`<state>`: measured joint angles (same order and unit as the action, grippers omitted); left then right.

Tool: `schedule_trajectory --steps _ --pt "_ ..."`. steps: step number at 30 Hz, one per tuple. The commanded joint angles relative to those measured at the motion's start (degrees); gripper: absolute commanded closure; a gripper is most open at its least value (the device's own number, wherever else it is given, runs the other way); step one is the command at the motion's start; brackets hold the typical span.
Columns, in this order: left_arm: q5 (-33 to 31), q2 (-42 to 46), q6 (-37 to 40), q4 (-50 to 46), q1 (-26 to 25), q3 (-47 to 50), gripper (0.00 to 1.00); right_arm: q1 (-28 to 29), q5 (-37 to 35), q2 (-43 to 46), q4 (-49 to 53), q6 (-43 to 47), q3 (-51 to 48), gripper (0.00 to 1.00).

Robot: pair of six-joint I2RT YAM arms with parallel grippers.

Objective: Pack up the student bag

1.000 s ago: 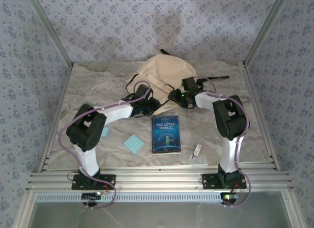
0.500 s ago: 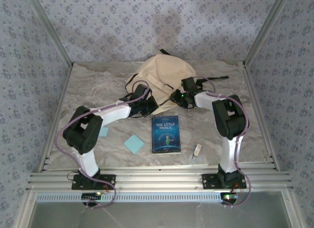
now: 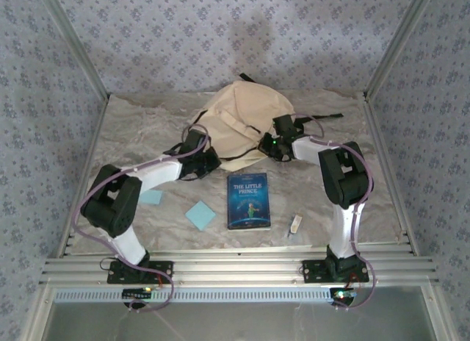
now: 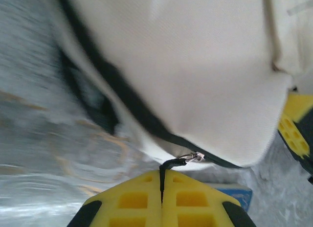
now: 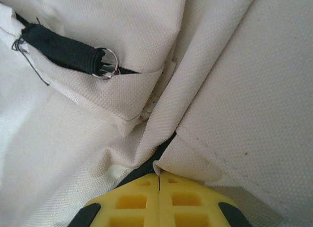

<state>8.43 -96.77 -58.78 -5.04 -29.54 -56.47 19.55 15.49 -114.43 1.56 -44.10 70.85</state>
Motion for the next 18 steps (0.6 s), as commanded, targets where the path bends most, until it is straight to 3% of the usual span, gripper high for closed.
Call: schedule_trajectory --steps 1,8,14,15,18 --pt "-3.35 4.09 4.58 -2.08 3.58 1.42 1.00 -2.50 -5.05 1.49 0.40 1.29 -0.35 1.00" --pt "-5.90 5.70 8.35 0.11 9.29 1.71 1.00 -4.71 -6.51 1.76 1.10 2.65 -0.04 1.00" --pt "-1.11 3.45 6.92 2.66 5.90 -1.13 1.00 -6.30 -3.44 2.47 2.71 4.37 2.38 1.00" --pt "-0.60 3.13 6.24 3.21 4.50 -1.47 1.00 -6.29 -2.56 3.67 3.15 4.45 2.25 0.94" --pt "1.31 2.23 2.43 7.52 0.49 -1.28 1.00 -6.12 0.36 9.07 5.20 4.72 -0.27 0.50"
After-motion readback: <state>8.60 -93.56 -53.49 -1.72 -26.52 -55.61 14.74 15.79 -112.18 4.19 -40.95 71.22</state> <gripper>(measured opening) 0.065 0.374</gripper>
